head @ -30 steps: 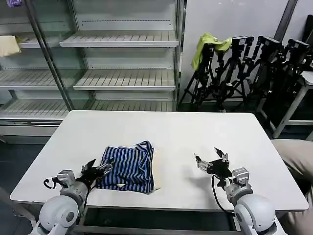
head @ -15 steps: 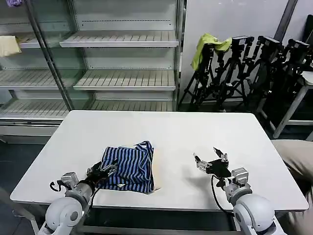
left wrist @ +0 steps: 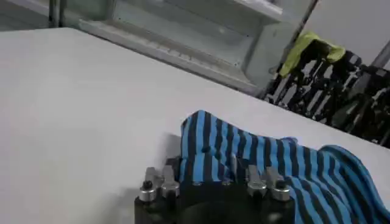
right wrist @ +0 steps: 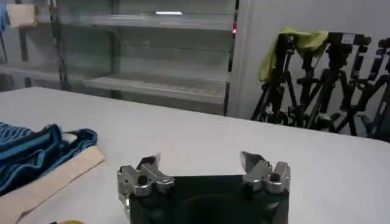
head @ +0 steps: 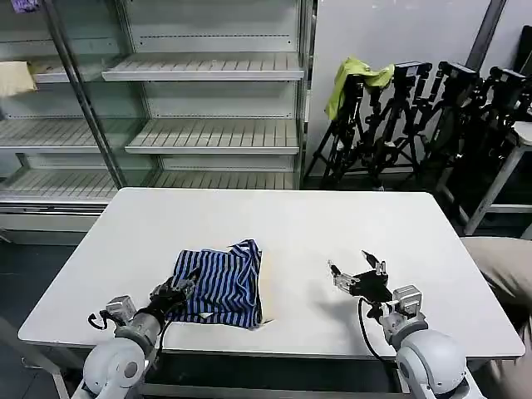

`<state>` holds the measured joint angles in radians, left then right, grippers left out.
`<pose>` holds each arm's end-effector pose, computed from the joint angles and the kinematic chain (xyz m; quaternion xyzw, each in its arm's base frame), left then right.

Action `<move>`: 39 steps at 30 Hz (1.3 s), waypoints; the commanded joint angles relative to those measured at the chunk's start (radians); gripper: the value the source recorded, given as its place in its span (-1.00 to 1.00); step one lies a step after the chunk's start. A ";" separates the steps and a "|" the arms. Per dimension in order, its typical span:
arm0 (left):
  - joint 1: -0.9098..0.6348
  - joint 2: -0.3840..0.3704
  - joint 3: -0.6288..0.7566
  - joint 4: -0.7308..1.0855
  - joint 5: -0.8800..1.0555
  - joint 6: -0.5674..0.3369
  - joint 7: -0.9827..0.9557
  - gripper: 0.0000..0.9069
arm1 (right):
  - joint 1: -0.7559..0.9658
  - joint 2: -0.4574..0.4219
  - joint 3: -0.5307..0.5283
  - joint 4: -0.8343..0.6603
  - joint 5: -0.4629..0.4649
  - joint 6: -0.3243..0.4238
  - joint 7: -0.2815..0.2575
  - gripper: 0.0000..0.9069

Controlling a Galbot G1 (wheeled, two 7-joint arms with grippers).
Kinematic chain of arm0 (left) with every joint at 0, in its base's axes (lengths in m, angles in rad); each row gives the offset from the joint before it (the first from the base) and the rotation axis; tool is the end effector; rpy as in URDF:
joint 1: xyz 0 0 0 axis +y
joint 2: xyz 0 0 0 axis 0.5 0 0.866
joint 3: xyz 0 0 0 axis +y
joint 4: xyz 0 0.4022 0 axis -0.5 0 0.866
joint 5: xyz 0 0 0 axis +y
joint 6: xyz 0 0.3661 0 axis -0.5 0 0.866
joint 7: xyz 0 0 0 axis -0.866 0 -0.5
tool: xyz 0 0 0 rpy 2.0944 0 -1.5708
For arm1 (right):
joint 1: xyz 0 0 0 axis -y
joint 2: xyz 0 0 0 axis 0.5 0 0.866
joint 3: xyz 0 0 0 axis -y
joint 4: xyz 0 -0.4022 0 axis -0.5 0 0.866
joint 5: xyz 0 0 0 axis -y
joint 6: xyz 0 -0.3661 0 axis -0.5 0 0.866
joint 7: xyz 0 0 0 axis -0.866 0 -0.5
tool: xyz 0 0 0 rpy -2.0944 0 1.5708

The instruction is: Fold and organize the clothes.

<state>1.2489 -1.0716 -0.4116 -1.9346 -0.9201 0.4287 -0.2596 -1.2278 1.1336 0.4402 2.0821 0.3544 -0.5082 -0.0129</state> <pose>0.2816 0.0966 -0.3200 -0.0593 -0.9581 0.1679 0.2245 0.2747 -0.0704 -0.2670 0.1343 -0.9821 0.0503 0.1218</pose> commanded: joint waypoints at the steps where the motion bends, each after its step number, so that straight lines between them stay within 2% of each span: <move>1: 0.004 -0.003 0.001 0.008 0.015 -0.007 -0.001 -0.98 | -0.001 0.000 0.003 0.004 0.000 0.000 0.001 1.00; 4: 0.002 0.003 0.004 0.004 0.037 -0.007 0.010 -0.98 | -0.002 -0.002 0.004 0.004 -0.001 0.001 0.002 1.00; 9: -0.008 0.033 0.000 0.021 0.228 0.003 0.090 -0.98 | -0.004 0.001 -0.002 0.006 -0.004 0.002 0.002 1.00; 14: -0.037 0.125 -0.076 0.043 0.295 0.007 0.123 -0.98 | -0.009 0.001 0.000 0.005 -0.009 0.006 0.001 1.00; 18: -0.043 0.258 -0.177 0.099 0.309 0.003 0.156 -0.98 | -0.009 -0.004 0.002 0.004 -0.008 0.010 -0.001 1.00; 24: 0.028 0.473 -0.380 0.222 0.525 -0.058 0.270 -0.98 | -0.005 0.002 -0.004 -0.006 -0.009 0.016 -0.004 1.00; 30: 0.142 0.619 -0.604 0.290 0.676 -0.074 0.400 -0.98 | 0.006 0.006 -0.012 -0.012 -0.008 0.022 -0.007 1.00; 35: 0.217 0.649 -0.681 0.206 0.828 -0.087 0.483 -0.98 | 0.007 0.003 -0.012 -0.013 -0.008 0.025 -0.009 1.00; 39: 0.212 0.590 -0.626 -0.003 0.932 -0.067 0.489 -0.98 | 0.002 0.002 -0.010 -0.015 -0.008 0.027 -0.009 1.00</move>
<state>1.3664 -0.5809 -0.8854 -1.7410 -0.3162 0.3690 0.0908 -1.2249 1.1355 0.4293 2.0695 0.3460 -0.4822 -0.0217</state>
